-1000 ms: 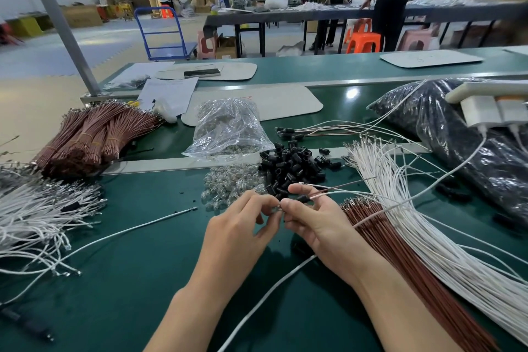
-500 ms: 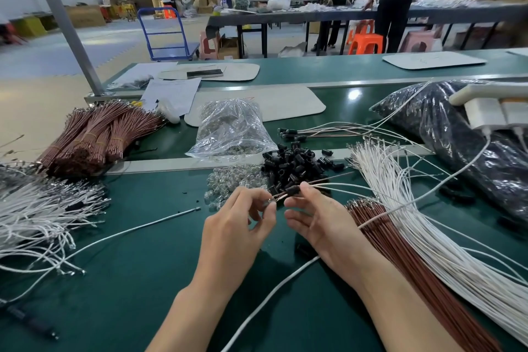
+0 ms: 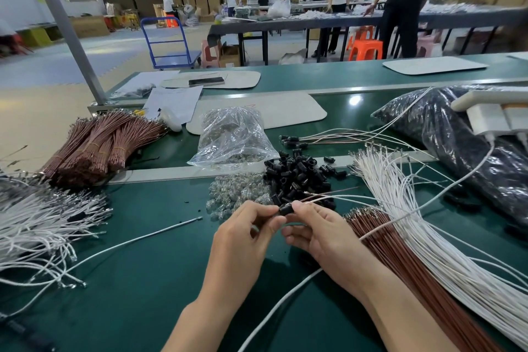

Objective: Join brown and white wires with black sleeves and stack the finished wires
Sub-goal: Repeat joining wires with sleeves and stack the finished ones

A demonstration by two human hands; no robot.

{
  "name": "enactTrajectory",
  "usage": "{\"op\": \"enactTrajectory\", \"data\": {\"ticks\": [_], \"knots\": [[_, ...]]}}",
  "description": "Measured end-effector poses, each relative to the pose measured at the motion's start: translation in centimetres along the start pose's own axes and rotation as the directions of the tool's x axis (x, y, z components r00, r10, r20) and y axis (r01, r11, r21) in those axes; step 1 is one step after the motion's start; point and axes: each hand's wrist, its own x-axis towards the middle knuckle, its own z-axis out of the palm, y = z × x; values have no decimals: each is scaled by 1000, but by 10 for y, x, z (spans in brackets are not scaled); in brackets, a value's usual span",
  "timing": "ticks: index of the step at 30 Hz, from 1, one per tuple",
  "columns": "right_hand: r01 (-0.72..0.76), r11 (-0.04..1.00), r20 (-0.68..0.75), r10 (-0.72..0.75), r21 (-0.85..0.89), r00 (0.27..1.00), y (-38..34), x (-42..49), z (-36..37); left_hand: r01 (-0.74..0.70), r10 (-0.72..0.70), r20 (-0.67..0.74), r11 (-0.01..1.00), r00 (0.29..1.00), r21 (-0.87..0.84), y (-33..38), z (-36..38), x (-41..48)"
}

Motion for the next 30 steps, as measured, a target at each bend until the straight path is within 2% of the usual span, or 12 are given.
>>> {"op": "enactTrajectory", "data": {"ticks": [6, 13, 16, 22, 30], "knots": [[-23, 1000, 55, 24, -20, 998, -3, -2, 1, 70, -67, 47, 995, 997, -73, -7, 0, 1], [128, 992, -108, -127, 2, 986, -2, -4, 1, 42, -42, -7, 999, 999, -2, -5, 0, 4], [152, 988, -136, -154, -24, 979, -1, -5, 3, 112, -112, 7, 994, 994, 3, -2, 1, 1], [169, 975, -116, -186, -142, 976, 5, -5, 8, 122, -143, 85, 969, 986, 215, 2, 5, -2], [154, 970, -65, -169, -190, 984, 4, -7, 9, 175, -201, 70, 946, 977, 272, 8, 6, -3]]}}
